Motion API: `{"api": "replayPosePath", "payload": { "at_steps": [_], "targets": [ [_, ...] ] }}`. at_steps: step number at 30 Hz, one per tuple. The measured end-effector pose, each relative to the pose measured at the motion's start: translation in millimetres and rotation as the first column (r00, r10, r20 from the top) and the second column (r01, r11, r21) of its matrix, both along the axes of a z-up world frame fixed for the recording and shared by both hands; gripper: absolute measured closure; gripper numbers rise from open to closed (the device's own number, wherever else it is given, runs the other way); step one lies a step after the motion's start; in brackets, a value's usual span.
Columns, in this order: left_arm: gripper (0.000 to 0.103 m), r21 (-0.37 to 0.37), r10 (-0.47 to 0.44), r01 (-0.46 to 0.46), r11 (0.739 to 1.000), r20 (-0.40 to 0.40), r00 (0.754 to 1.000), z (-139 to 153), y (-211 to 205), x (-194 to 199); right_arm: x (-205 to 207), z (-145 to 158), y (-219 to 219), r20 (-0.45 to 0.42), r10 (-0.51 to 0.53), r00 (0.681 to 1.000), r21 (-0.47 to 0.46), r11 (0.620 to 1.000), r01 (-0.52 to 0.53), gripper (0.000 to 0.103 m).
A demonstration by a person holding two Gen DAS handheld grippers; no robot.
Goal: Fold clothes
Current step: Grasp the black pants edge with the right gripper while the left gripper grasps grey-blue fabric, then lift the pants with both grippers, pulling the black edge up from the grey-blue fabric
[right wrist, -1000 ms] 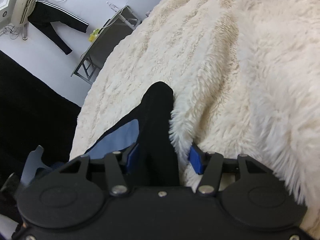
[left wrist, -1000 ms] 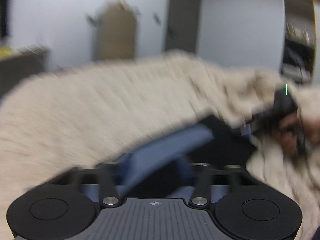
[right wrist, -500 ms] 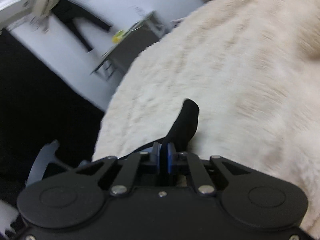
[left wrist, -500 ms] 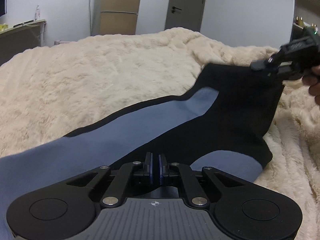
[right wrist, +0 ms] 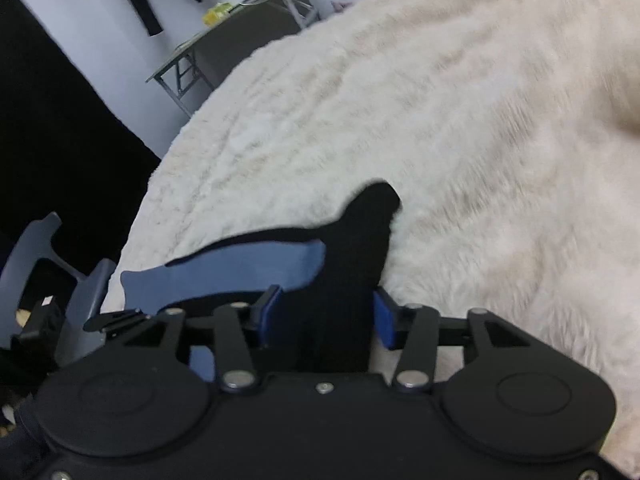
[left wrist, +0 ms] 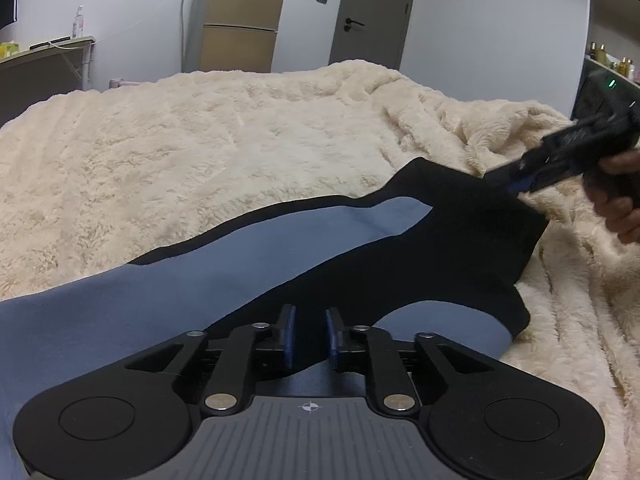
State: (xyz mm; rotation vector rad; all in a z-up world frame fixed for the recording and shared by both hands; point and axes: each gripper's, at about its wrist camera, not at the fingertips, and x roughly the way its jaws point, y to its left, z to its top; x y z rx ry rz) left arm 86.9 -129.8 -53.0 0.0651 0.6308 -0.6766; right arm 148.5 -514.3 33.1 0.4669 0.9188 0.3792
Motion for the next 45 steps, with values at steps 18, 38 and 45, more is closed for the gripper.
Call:
{"api": "replayPosePath", "payload": {
  "at_steps": [18, 38, 45],
  "targets": [
    [0.081, -0.045, 0.015, -0.017, 0.999, -0.049, 0.999, -7, -9, 9, -8, 88, 62, 0.13, 0.093, 0.987, 0.017, 0.995, -0.096, 0.096],
    [0.094, -0.207, 0.105, -0.134, 0.969, -0.144, 0.984, 1, 34, 19, -3, 127, 100, 0.177, 0.118, 0.977, 0.011, 0.993, -0.122, 0.096],
    [0.094, -0.257, 0.085, -0.143, 0.956, -0.221, 0.971, -13, 14, 41, -3, 126, 106, 0.183, 0.14, 0.973, 0.053, 0.987, -0.151, 0.096]
  ]
}}
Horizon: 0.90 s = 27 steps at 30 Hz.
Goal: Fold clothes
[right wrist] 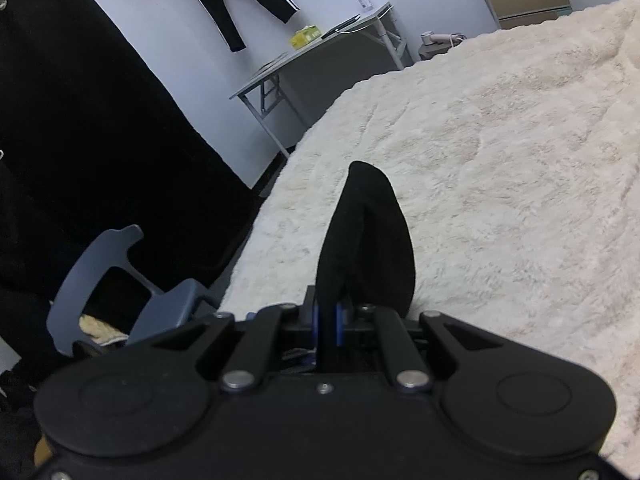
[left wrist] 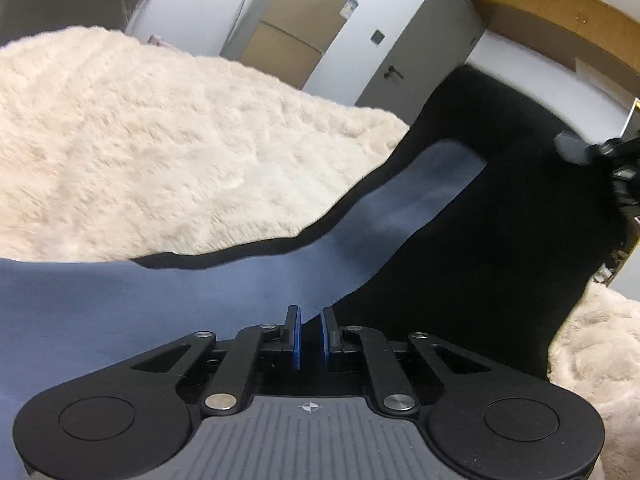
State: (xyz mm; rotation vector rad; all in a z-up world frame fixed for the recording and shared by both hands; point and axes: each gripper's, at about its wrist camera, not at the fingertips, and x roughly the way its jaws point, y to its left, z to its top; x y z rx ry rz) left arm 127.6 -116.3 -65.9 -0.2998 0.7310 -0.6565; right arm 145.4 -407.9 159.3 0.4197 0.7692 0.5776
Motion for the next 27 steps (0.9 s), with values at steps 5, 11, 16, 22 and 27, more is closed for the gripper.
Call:
{"api": "replayPosePath", "payload": {
  "at_steps": [5, 11, 16, 22, 27],
  "targets": [
    [0.094, 0.038, -0.037, 0.037, 0.999, 0.0, 0.999, 11, 10, -14, 8, 0, 13, -0.007, 0.025, 1.0, 0.021, 0.999, -0.025, 0.096],
    [0.094, 0.096, -0.084, 0.085, 0.992, -0.016, 0.996, 11, 13, -28, 16, 4, 37, -0.017, 0.047, 0.999, 0.004, 0.999, -0.047, 0.096],
    [0.093, -0.13, 0.223, -0.221, 0.967, 0.005, 0.975, 36, 96, -41, 13, 9, 80, -0.015, 0.074, 0.997, -0.051, 0.996, -0.075, 0.095],
    [0.09, -0.221, 0.52, -0.504, 0.835, 0.019, 0.854, 44, 184, -81, 8, -12, 162, -0.023, 0.138, 0.99, -0.117, 0.983, -0.14, 0.085],
    [0.076, -0.391, 0.72, -0.663, 0.639, -0.002, 0.694, 46, 239, -117, 7, -70, 255, -0.064, 0.247, 0.967, -0.13, 0.959, -0.253, 0.064]
  ]
}}
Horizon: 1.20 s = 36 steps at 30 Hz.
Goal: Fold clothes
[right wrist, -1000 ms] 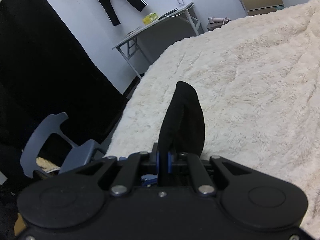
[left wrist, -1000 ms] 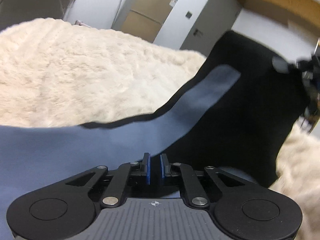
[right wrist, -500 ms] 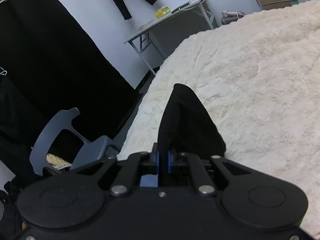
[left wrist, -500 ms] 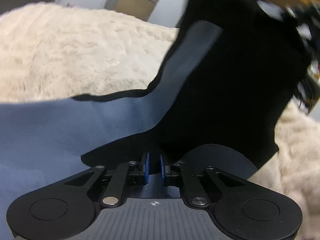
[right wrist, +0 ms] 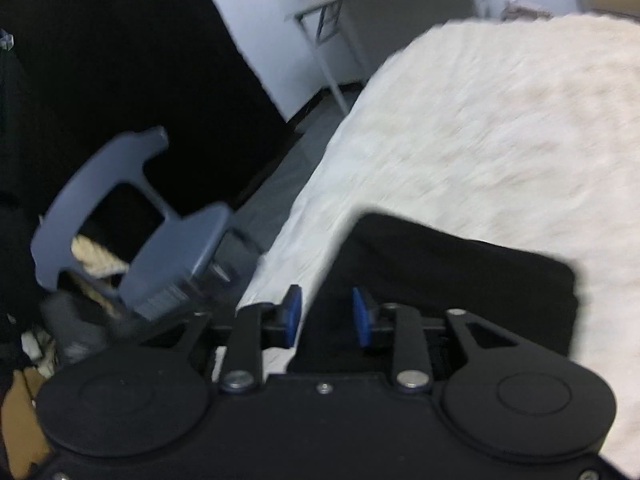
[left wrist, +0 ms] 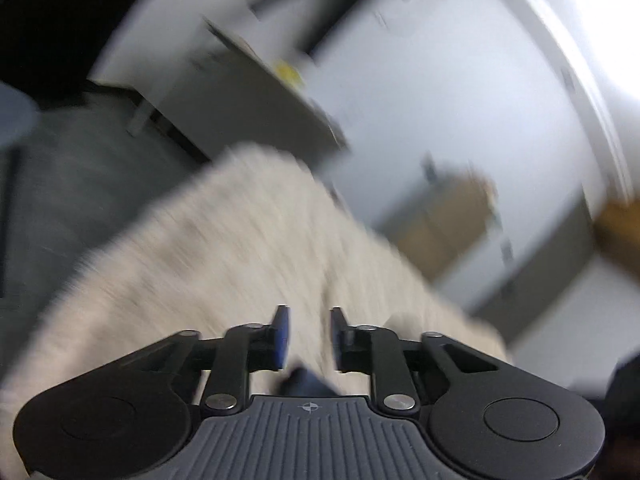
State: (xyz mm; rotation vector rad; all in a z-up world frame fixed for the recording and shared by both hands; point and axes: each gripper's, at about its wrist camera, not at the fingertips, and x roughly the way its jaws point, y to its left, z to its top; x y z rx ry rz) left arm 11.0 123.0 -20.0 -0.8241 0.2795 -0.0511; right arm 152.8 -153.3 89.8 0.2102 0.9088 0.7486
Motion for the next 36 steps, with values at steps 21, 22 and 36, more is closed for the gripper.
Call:
{"api": "replayPosePath", "payload": {
  "at_steps": [21, 22, 36],
  "targets": [
    [0.062, 0.211, -0.374, 0.492, 0.845, -0.426, 0.824, -18, -85, 69, -66, -50, -155, 0.189, 0.026, 0.982, -0.298, 0.954, 0.032, 0.054],
    [0.076, 0.22, -0.371, 0.495, 0.841, -0.432, 0.822, -21, -86, 72, -67, -60, -148, 0.159, 0.034, 0.987, -0.294, 0.956, 0.014, 0.056],
    [0.073, 0.245, -0.339, 0.457, 0.855, -0.404, 0.85, -14, -67, 66, -76, -51, -131, 0.21, 0.156, 0.965, -0.331, 0.94, -0.08, 0.073]
  ]
}}
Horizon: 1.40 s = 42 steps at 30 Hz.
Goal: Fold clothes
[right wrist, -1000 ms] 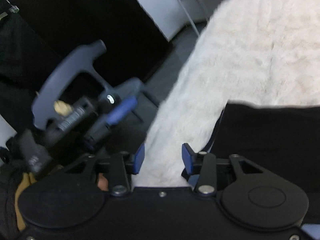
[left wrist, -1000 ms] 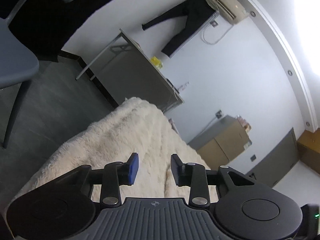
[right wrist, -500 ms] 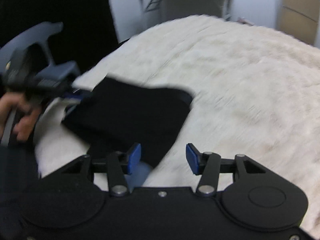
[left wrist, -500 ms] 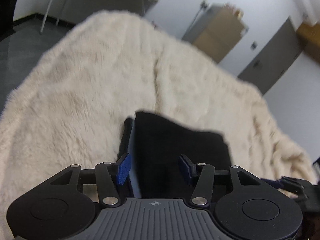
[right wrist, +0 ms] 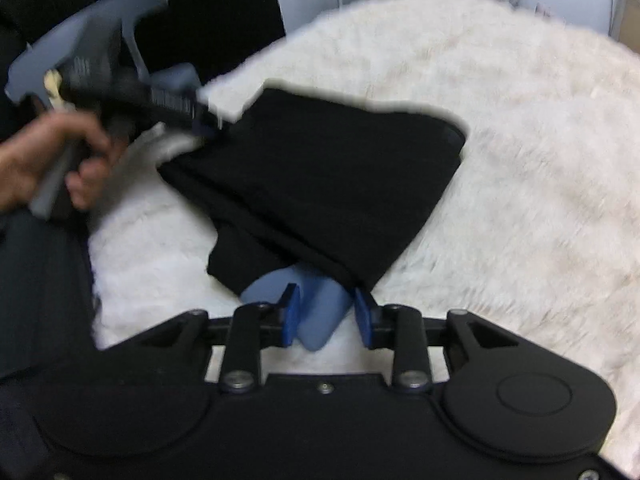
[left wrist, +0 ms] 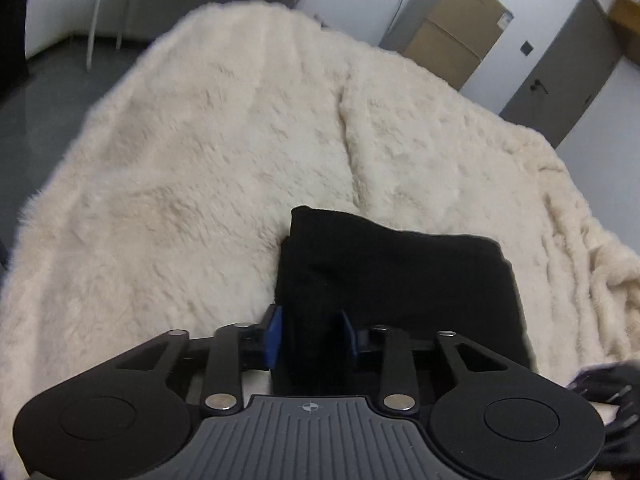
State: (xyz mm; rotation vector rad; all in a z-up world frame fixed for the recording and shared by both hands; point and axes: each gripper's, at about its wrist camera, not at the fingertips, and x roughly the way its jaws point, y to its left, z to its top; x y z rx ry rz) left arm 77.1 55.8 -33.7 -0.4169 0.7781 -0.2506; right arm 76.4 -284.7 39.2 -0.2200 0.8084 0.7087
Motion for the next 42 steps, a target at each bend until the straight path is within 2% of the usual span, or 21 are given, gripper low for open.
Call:
{"api": "replayPosePath", "payload": {
  "at_steps": [1, 2, 4, 5, 9, 10, 12, 16, 17, 18, 20, 23, 25, 26, 27, 30, 32, 34, 38, 41, 42],
  "targets": [
    [0.073, -0.042, 0.031, -0.03, 0.999, 0.024, 0.999, 4, 5, -5, -8, 7, 1, 0.084, 0.022, 0.996, -0.013, 1.0, -0.021, 0.072],
    [0.073, -0.05, 0.038, -0.037, 0.998, 0.027, 0.999, 4, 6, -5, -13, 11, 4, 0.143, 0.054, 0.988, -0.032, 0.998, -0.049, 0.071],
    [0.073, -0.106, 0.067, -0.063, 0.992, 0.028, 0.997, 1, 11, -10, -19, 8, 19, 0.194, 0.145, 0.97, -0.098, 0.987, -0.128, 0.07],
    [0.073, -0.109, 0.064, -0.061, 0.992, 0.021, 0.998, -1, 10, -10, -23, 2, 30, 0.213, 0.203, 0.956, -0.15, 0.973, -0.174, 0.07],
    [0.073, -0.075, 0.023, -0.024, 0.997, -0.016, 1.0, -8, -1, -4, -24, -28, 75, 0.262, 0.401, 0.878, -0.385, 0.878, -0.285, 0.077],
    [0.074, -0.057, 0.017, -0.019, 0.998, -0.02, 1.0, -8, -5, -3, -28, -31, 79, 0.27, 0.431, 0.861, -0.418, 0.858, -0.299, 0.088],
    [0.074, -0.053, 0.022, -0.023, 0.998, -0.02, 1.0, -11, -5, -1, -34, -32, 86, 0.266, 0.48, 0.836, -0.432, 0.835, -0.342, 0.103],
    [0.078, -0.096, 0.041, -0.044, 0.994, -0.029, 0.999, -20, 3, 6, -43, -22, 87, 0.207, 0.544, 0.813, -0.391, 0.808, -0.441, 0.103],
    [0.078, -0.109, 0.047, -0.05, 0.993, -0.031, 0.998, -21, 5, 7, -43, -17, 85, 0.222, 0.541, 0.811, -0.365, 0.818, -0.445, 0.1],
    [0.078, -0.116, 0.05, -0.053, 0.992, -0.03, 0.998, -22, 6, 7, -38, -9, 83, 0.257, 0.513, 0.819, -0.322, 0.845, -0.428, 0.095],
    [0.078, -0.12, 0.052, -0.055, 0.991, -0.029, 0.998, -21, 7, 5, -17, 2, 82, 0.283, 0.405, 0.869, -0.223, 0.909, -0.351, 0.089],
    [0.078, -0.123, 0.05, -0.053, 0.991, -0.032, 0.998, -21, 8, 5, 27, -3, 89, 0.216, 0.241, 0.946, -0.165, 0.964, -0.208, 0.088],
    [0.078, -0.133, 0.049, -0.054, 0.99, -0.037, 0.998, -22, 10, 5, 37, -17, 94, 0.117, 0.24, 0.964, -0.168, 0.961, -0.219, 0.09],
    [0.078, -0.139, 0.049, -0.054, 0.989, -0.04, 0.998, -22, 10, 5, 36, -21, 96, 0.07, 0.264, 0.962, -0.163, 0.954, -0.25, 0.092],
    [0.078, -0.141, 0.049, -0.054, 0.989, -0.041, 0.998, -22, 11, 5, 29, -23, 98, 0.032, 0.306, 0.952, -0.159, 0.942, -0.297, 0.1],
    [0.078, -0.157, 0.051, -0.057, 0.986, -0.044, 0.998, -23, 13, 6, 19, -17, 98, -0.059, 0.385, 0.921, -0.11, 0.914, -0.389, 0.1],
    [0.078, -0.162, 0.051, -0.057, 0.985, -0.042, 0.998, -23, 14, 7, 19, -4, 89, -0.019, 0.359, 0.933, -0.071, 0.931, -0.359, 0.1],
    [0.078, -0.158, 0.047, -0.053, 0.986, -0.039, 0.998, -23, 13, 7, 30, 3, 81, 0.063, 0.251, 0.966, -0.047, 0.967, -0.248, 0.091],
    [0.078, -0.161, 0.043, -0.048, 0.986, -0.039, 0.998, -22, 13, 7, 39, -14, 87, -0.001, 0.239, 0.971, -0.099, 0.966, -0.238, 0.092],
    [0.078, -0.166, 0.045, -0.051, 0.985, -0.04, 0.998, -23, 14, 7, 6, -22, 92, -0.083, 0.412, 0.907, -0.126, 0.899, -0.42, 0.091],
    [0.078, -0.17, 0.047, -0.053, 0.984, -0.038, 0.998, -23, 14, 7, 3, -18, 88, -0.063, 0.402, 0.914, -0.118, 0.906, -0.406, 0.092]
  ]
}}
